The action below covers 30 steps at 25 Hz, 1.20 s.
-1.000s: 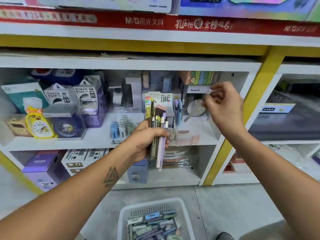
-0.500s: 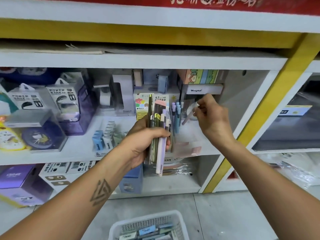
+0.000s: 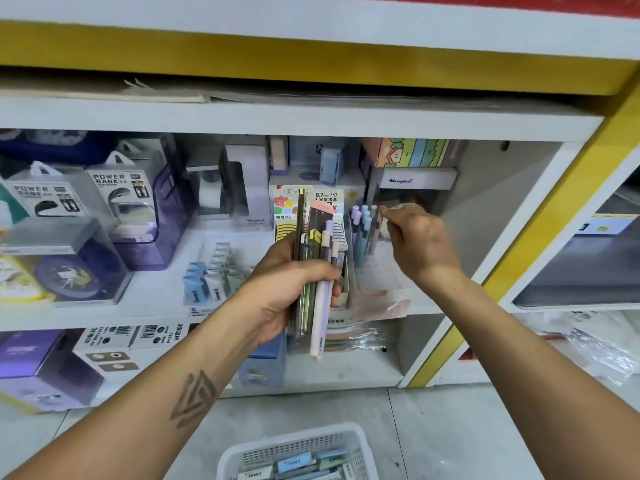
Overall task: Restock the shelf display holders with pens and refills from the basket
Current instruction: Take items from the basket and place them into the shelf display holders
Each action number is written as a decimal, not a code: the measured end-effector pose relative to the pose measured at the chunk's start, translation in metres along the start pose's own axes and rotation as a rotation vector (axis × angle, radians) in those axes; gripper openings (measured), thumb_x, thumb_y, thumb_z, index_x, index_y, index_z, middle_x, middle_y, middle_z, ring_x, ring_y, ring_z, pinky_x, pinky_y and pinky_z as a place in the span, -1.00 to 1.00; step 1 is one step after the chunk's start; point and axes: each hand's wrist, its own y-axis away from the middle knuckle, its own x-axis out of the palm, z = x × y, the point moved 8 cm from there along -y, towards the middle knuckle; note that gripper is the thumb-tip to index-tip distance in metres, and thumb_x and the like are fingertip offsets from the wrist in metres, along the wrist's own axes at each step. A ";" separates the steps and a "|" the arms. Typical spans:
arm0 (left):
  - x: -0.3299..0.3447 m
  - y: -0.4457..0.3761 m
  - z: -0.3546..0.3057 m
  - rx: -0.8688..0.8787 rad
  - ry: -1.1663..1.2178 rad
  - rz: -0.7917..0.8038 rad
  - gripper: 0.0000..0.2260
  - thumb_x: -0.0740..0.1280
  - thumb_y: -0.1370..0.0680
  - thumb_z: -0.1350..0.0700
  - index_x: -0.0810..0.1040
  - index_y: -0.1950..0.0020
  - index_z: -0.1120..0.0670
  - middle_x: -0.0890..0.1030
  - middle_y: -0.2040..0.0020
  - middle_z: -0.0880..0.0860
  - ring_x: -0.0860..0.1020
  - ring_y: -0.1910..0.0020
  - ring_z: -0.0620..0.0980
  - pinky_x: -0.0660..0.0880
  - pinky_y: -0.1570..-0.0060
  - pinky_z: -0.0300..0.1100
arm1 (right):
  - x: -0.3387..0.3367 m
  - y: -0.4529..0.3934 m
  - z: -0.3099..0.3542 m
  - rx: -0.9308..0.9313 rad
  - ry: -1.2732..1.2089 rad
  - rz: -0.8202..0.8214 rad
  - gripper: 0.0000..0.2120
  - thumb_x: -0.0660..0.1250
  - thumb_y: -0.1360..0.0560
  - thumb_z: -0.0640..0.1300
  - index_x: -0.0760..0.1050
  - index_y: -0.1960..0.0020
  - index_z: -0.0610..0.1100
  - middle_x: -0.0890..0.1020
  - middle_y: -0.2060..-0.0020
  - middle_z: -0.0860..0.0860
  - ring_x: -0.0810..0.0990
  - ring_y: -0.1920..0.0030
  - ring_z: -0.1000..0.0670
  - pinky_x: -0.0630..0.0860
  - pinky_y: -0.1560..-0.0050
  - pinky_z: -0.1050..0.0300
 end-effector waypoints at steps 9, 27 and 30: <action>0.011 0.007 0.005 -0.021 0.011 0.045 -0.73 0.41 -0.41 0.43 0.53 -0.07 0.25 0.64 0.28 0.24 0.63 0.35 0.15 0.62 0.30 -0.07 | -0.001 0.030 -0.024 0.284 0.215 0.181 -0.72 0.24 -0.57 -0.23 0.39 -0.28 -0.21 0.63 -0.02 -0.26 0.60 0.03 -0.33 0.51 0.19 -0.03; 0.016 0.002 0.014 -0.071 0.066 0.084 -0.66 0.39 -0.44 0.39 0.51 -0.21 0.33 0.66 0.19 0.29 0.67 0.29 0.16 0.62 0.28 -0.08 | 0.008 0.046 0.042 0.439 -1.056 0.413 -0.85 0.48 -0.46 -0.29 0.63 0.02 -0.35 0.67 0.23 -0.22 0.52 0.38 -0.01 0.41 0.39 0.17; 0.017 0.000 0.012 -0.051 0.062 0.099 -0.67 0.38 -0.43 0.39 0.53 -0.20 0.34 0.66 0.06 0.36 0.68 0.21 0.22 0.63 0.20 -0.01 | 0.002 0.043 0.033 0.513 -1.160 0.364 -0.91 0.42 -0.48 -0.36 0.62 0.02 -0.36 0.68 0.27 -0.19 0.57 0.39 -0.03 0.47 0.41 0.21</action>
